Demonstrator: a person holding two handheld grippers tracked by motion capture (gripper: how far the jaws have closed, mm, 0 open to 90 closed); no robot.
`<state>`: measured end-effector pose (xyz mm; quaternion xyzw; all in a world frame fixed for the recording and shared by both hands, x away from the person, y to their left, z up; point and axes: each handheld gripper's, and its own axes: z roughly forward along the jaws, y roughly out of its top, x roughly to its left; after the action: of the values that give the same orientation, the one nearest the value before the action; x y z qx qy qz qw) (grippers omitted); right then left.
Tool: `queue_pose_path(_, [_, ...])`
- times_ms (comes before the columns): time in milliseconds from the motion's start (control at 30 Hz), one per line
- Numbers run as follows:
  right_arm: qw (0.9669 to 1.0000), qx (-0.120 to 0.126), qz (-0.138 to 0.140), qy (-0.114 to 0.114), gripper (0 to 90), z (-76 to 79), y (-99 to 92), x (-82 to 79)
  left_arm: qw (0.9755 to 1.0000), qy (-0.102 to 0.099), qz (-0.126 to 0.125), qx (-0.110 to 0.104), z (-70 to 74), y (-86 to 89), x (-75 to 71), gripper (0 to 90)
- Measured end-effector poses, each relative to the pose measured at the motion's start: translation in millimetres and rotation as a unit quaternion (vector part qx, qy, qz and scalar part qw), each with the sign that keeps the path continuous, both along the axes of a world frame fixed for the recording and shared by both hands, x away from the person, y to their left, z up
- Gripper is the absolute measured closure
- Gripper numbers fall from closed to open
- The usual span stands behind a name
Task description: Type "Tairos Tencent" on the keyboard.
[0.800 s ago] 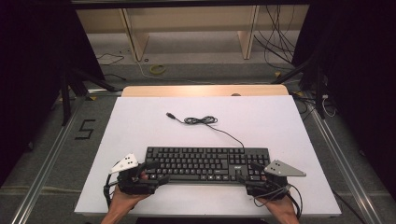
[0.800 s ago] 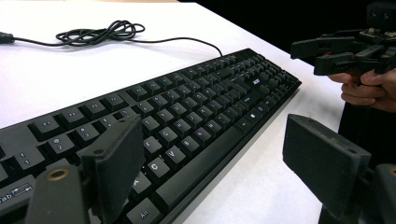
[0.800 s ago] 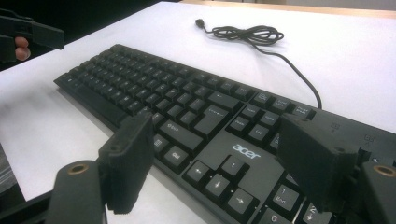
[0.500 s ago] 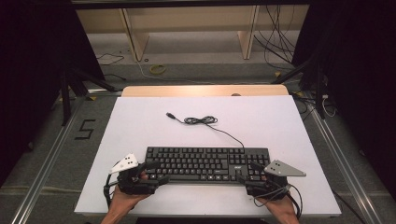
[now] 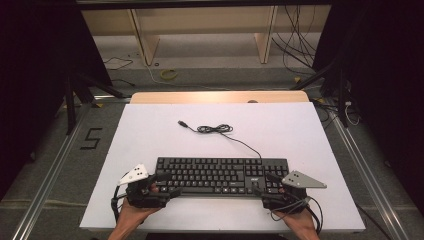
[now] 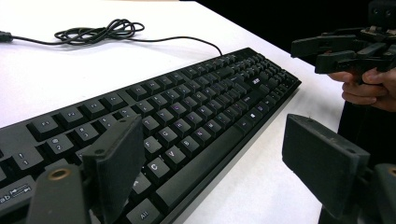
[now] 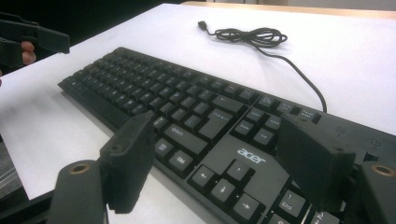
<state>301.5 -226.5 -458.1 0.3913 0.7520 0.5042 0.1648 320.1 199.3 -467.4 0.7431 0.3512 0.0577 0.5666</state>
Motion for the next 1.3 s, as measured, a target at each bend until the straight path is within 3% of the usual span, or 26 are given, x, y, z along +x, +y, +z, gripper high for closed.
queue_pose_path(500, [0.9999,0.007,0.008,0.008,30.0,2.2,8.1,3.5,1.0000,0.003,0.004,0.001,0.3,1.0,1.2,20.8])
queue_pose_path(900, [0.9991,-0.010,0.035,0.021,32.5,10.5,33.2,17.2,0.9997,0.014,0.018,0.005,0.8,4.2,3.7,21.2])
queue_pose_path(1300, [0.9968,-0.025,0.069,0.032,36.5,17.5,71.3,37.5,0.9992,0.018,0.033,0.012,3.2,10.5,5.8,22.5])
